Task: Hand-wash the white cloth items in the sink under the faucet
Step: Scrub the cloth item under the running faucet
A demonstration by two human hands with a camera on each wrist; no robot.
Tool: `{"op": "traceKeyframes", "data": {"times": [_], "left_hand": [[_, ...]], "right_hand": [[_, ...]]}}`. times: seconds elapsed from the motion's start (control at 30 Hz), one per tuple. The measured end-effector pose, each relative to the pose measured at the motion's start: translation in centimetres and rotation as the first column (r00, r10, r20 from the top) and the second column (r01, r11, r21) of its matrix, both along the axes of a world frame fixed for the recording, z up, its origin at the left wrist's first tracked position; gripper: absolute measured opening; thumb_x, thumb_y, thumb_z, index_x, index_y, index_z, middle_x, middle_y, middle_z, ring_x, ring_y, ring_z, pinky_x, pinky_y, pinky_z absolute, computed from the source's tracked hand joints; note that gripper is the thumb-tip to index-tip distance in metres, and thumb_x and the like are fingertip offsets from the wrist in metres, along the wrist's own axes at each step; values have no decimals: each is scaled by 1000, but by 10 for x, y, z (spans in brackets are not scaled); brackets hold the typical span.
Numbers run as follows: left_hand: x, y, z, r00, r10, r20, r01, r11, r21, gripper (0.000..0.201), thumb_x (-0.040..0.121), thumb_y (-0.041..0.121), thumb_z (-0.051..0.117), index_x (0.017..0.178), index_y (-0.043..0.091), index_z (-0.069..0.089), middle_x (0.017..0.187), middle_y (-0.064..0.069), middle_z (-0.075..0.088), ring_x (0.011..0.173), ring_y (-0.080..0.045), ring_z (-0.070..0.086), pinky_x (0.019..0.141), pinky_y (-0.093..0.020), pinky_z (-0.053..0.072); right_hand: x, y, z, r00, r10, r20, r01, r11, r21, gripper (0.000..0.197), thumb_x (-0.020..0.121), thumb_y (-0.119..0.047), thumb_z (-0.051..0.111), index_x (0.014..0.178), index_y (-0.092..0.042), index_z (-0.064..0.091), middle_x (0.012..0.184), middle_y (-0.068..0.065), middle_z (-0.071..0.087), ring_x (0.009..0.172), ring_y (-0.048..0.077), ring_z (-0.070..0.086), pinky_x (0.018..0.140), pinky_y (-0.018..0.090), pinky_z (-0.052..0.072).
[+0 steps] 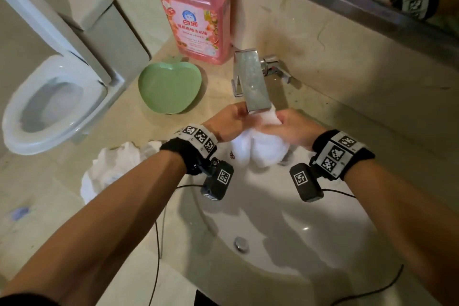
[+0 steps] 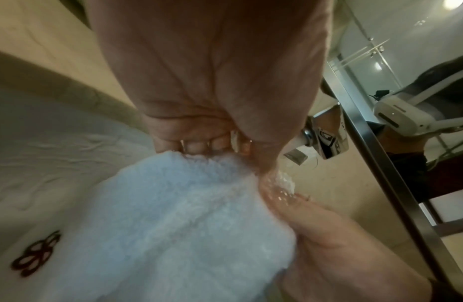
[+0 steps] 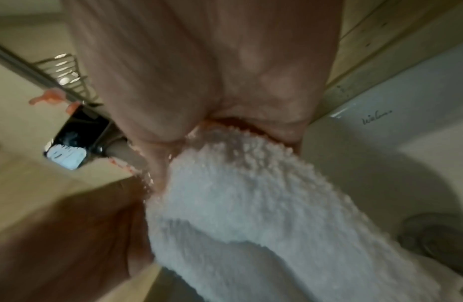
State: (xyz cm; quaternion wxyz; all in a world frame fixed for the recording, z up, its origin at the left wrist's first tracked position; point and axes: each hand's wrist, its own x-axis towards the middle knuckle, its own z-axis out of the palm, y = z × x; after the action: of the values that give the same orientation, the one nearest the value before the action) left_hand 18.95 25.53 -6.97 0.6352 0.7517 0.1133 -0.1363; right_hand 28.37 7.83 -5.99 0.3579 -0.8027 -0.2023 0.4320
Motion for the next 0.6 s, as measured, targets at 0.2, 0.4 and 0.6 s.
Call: {"op": "traceKeyframes", "data": {"times": [0.2, 0.4, 0.6], "left_hand": [[-1, 10, -13, 983, 73, -167, -61, 995, 76, 30, 98, 28, 55, 125, 20, 64, 119, 0, 68, 114, -18, 61, 100, -35, 45], [-2, 10, -6, 994, -1, -109, 33, 954, 298, 17, 100, 39, 51, 108, 41, 66, 101, 16, 66, 105, -13, 60, 92, -29, 42], [-2, 12, 9, 994, -24, -103, 54, 952, 301, 25, 93, 49, 60, 106, 31, 70, 109, 5, 71, 102, -13, 65, 94, -32, 47]], "right_hand": [[-1, 10, 3, 975, -205, 84, 195, 974, 117, 26, 95, -24, 67, 71, -15, 59, 58, -7, 56, 45, -3, 49, 42, 9, 35], [3, 1, 5, 991, -132, -38, 135, 987, 91, 24, 85, -19, 78, 103, -7, 67, 88, 3, 76, 82, 13, 74, 70, 28, 60], [-12, 18, -8, 998, -13, -55, 17, 997, 79, 23, 92, -36, 69, 108, -20, 72, 98, 5, 74, 91, 19, 68, 84, 41, 54]]}}
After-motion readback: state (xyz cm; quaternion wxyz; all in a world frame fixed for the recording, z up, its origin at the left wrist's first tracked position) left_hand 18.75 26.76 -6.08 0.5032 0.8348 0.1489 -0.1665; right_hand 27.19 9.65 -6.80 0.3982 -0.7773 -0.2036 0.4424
